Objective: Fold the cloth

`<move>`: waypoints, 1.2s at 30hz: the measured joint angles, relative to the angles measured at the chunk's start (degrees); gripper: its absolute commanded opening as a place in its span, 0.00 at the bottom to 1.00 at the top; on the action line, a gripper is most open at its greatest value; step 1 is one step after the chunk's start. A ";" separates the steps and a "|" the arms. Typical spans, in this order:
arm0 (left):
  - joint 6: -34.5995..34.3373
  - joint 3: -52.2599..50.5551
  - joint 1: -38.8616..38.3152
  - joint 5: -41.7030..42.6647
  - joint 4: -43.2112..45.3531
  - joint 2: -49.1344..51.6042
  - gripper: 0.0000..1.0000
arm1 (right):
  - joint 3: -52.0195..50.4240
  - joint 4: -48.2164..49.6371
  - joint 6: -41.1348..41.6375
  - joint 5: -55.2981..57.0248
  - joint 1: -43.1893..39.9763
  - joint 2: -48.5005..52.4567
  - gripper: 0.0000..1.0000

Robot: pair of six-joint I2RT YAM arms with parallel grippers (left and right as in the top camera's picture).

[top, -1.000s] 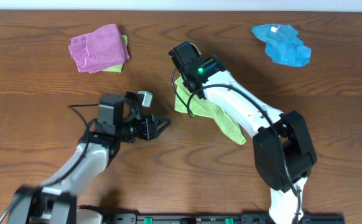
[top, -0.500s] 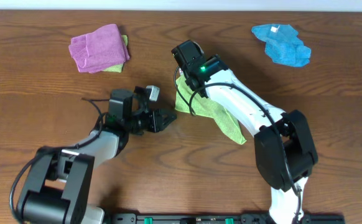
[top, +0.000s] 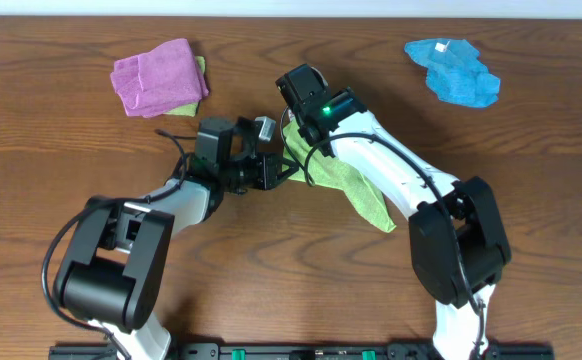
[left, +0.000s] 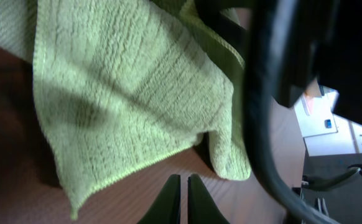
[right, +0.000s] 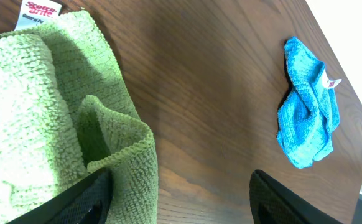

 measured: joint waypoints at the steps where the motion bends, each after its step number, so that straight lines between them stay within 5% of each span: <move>1: 0.00 0.59 0.00 0.00 -0.02 0.66 0.06 | 0.00 0.00 0.00 0.00 -0.02 0.00 0.70; 23: -0.85 2.67 0.00 -4.13 -0.20 2.62 0.06 | 0.00 0.00 0.00 0.00 -0.02 0.00 0.68; 36: 2.73 3.04 -5.03 -15.63 -2.29 2.62 0.06 | 0.00 0.07 -0.31 0.02 -0.24 0.02 0.67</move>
